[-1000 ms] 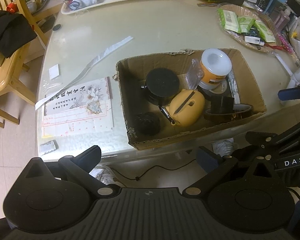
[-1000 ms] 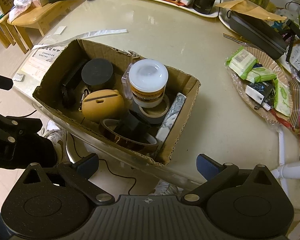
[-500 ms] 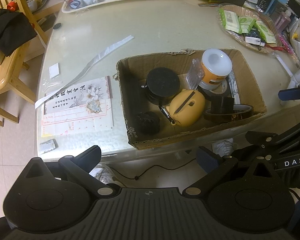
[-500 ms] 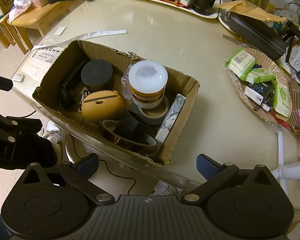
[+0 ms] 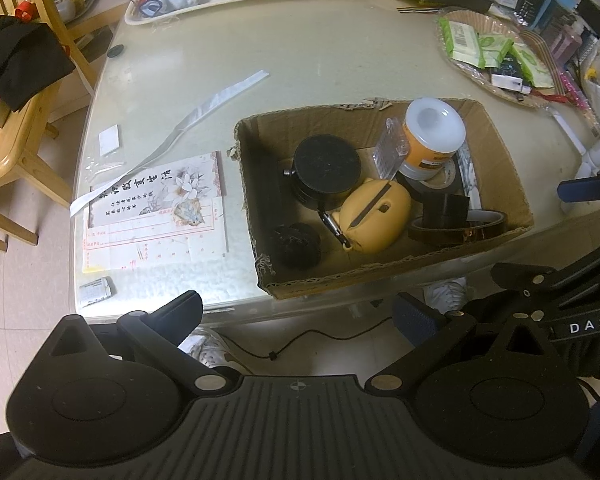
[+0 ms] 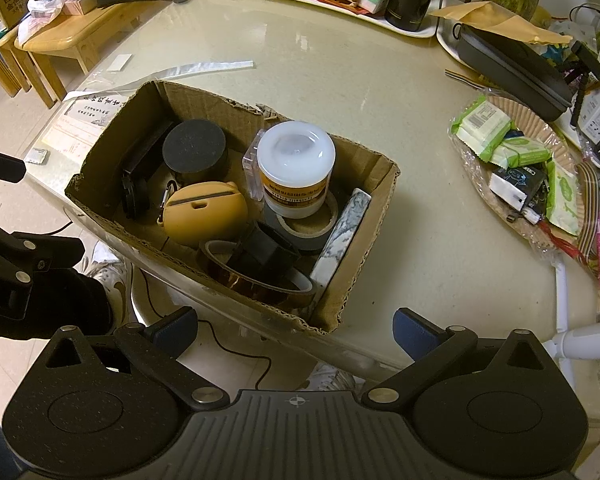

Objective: Organize rigid objects

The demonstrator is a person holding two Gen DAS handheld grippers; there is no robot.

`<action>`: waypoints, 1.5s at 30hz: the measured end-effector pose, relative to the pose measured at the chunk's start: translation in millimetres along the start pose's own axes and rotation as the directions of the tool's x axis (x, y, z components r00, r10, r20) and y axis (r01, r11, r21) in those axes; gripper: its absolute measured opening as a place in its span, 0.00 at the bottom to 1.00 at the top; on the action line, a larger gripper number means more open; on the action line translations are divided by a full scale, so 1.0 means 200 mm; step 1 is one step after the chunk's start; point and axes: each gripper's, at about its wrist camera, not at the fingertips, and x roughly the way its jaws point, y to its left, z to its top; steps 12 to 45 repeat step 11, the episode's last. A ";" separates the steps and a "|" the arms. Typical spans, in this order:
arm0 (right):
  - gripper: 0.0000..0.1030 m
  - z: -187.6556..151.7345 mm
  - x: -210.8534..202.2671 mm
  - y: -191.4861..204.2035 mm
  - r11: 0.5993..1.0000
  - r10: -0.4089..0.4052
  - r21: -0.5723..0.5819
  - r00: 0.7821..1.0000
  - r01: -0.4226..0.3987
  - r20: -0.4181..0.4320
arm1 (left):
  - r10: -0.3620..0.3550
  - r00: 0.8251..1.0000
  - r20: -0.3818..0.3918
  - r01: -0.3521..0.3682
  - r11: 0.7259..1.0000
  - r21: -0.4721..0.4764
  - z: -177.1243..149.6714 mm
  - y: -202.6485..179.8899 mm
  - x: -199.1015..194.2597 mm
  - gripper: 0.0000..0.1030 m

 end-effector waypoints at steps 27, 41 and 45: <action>1.00 0.00 0.00 0.00 1.000 0.000 0.001 1.000 0.000 0.001 | -0.046 0.999 0.002 0.046 0.998 -0.053 0.00 0.03 -0.01 1.00; 1.00 0.00 0.00 0.00 1.000 0.000 0.001 1.000 0.000 0.001 | -0.046 0.999 0.002 0.046 0.998 -0.053 0.00 0.03 -0.01 1.00; 1.00 0.00 0.00 0.00 1.000 0.000 0.001 1.000 0.000 0.001 | -0.046 0.999 0.002 0.046 0.998 -0.053 0.00 0.03 -0.01 1.00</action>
